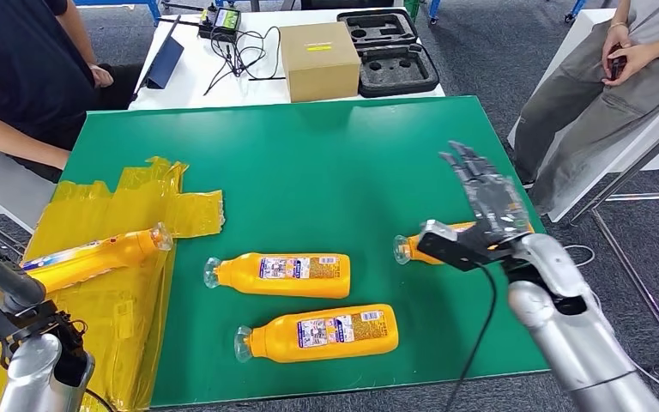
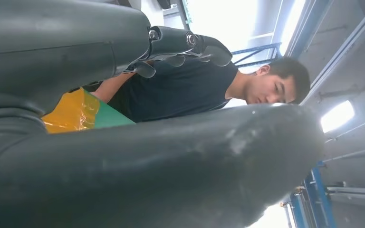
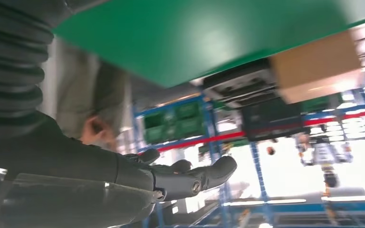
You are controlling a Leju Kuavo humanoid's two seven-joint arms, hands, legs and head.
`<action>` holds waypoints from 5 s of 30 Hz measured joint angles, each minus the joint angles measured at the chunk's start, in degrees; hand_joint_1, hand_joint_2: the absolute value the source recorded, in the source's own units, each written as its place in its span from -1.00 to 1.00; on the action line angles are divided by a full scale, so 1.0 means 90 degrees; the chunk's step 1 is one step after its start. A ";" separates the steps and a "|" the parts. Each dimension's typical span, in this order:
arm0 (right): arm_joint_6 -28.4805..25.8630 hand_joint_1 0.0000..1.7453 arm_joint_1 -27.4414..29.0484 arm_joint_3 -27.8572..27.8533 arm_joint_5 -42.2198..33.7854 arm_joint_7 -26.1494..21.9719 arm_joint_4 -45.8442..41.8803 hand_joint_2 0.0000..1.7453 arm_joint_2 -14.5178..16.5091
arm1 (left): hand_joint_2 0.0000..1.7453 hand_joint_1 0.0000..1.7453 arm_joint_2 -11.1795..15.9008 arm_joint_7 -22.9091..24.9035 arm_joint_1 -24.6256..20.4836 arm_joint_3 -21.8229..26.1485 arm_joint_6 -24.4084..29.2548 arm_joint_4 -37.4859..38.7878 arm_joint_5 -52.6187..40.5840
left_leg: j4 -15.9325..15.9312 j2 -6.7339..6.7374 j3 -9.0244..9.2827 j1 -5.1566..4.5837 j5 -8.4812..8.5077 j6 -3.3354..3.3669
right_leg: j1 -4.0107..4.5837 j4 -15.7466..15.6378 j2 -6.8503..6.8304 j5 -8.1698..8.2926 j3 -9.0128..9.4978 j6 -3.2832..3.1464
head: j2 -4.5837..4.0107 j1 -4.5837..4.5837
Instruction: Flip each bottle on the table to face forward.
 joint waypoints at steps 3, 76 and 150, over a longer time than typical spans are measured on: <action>0.0087 -1.00 0.0043 -0.0206 0.0086 -0.0039 -0.0001 1.00 -0.0180 | -1.00 -1.00 -0.0053 -0.0003 -0.0002 -0.0009 0.0003 -0.0022 0.0000 | 0.0000 0.0012 0.0001 0.0000 -0.0002 0.0001 | 0.0001 0.0000 0.0007 0.0001 -0.0004 0.0001 | 0.0000 -0.0001; 0.2013 -1.00 -0.2242 0.2184 0.0326 -0.0382 0.4585 1.00 -0.0549 | -1.00 -1.00 -0.0494 0.0237 -0.1148 -0.0514 -0.0450 0.0552 -0.0163 | 0.0001 0.0007 -0.0010 -0.0001 0.0016 0.0019 | -0.0001 0.0002 0.0004 0.0017 -0.0007 0.0023 | 0.0000 -0.0003; 0.0932 1.00 -0.0485 -0.0619 -0.0698 0.0341 0.0149 1.00 -0.0225 | 1.00 -1.00 -0.0528 0.2368 -0.0755 -0.1040 -0.3476 0.0054 0.2058 | 0.0000 0.0003 -0.0026 -0.0001 0.0017 0.0019 | -0.0001 0.0002 -0.0002 0.0017 -0.0021 0.0023 | 0.0000 -0.0003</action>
